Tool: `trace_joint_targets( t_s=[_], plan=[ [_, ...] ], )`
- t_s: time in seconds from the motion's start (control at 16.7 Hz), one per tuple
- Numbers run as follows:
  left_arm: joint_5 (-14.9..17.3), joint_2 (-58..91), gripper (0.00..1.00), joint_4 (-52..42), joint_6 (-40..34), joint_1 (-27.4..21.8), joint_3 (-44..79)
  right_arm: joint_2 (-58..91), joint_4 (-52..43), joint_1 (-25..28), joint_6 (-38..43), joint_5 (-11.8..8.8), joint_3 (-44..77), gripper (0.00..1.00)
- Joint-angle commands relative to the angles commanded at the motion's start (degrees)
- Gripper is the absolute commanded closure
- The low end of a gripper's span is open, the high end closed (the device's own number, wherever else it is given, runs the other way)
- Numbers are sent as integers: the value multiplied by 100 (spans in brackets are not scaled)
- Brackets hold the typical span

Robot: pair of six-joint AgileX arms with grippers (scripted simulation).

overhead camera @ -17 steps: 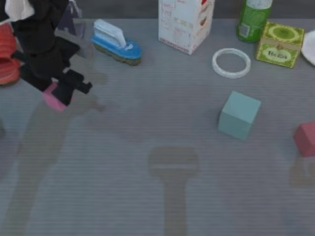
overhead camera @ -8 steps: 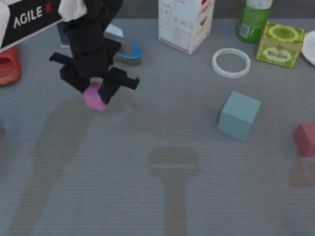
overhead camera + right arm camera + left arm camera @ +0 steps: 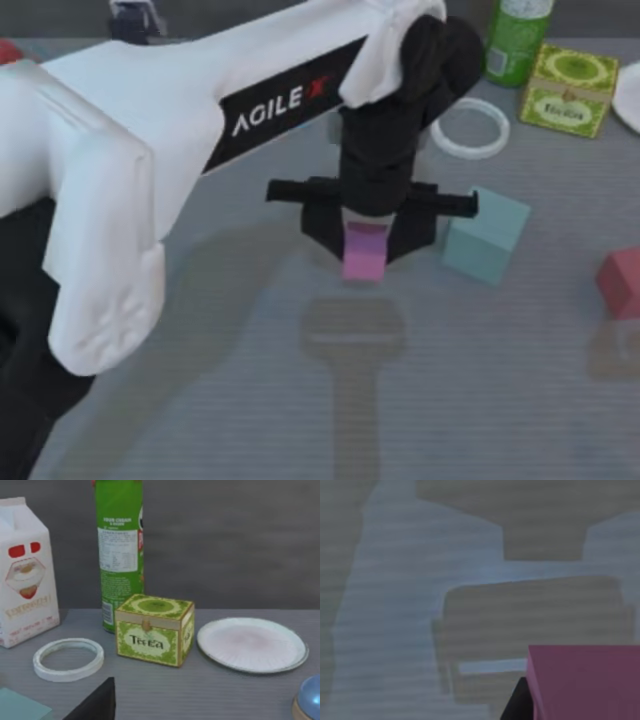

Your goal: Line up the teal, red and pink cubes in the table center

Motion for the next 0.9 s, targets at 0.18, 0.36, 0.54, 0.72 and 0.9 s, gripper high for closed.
trace_joint_targets(
  t_s=[0.18, 0.36, 0.54, 0.72, 0.9],
  plan=[
    [-43, 146, 100, -195, -1146, -672, 418, 0, 0, 0, 0, 0, 0, 0],
    [-81, 183, 100, -279, -1743, -1073, 652, 0, 0, 0, 0, 0, 0, 0],
    [-89, 183, 100, -290, -1836, -1138, 688, 0, 0, 0, 0, 0, 0, 0],
    [-82, 165, 100, -262, -1815, -1119, 653, 0, 0, 0, 0, 0, 0, 0],
    [-86, 176, 100, 156, -1805, -1114, 253, 0, 0, 0, 0, 0, 0, 0]
  ],
)
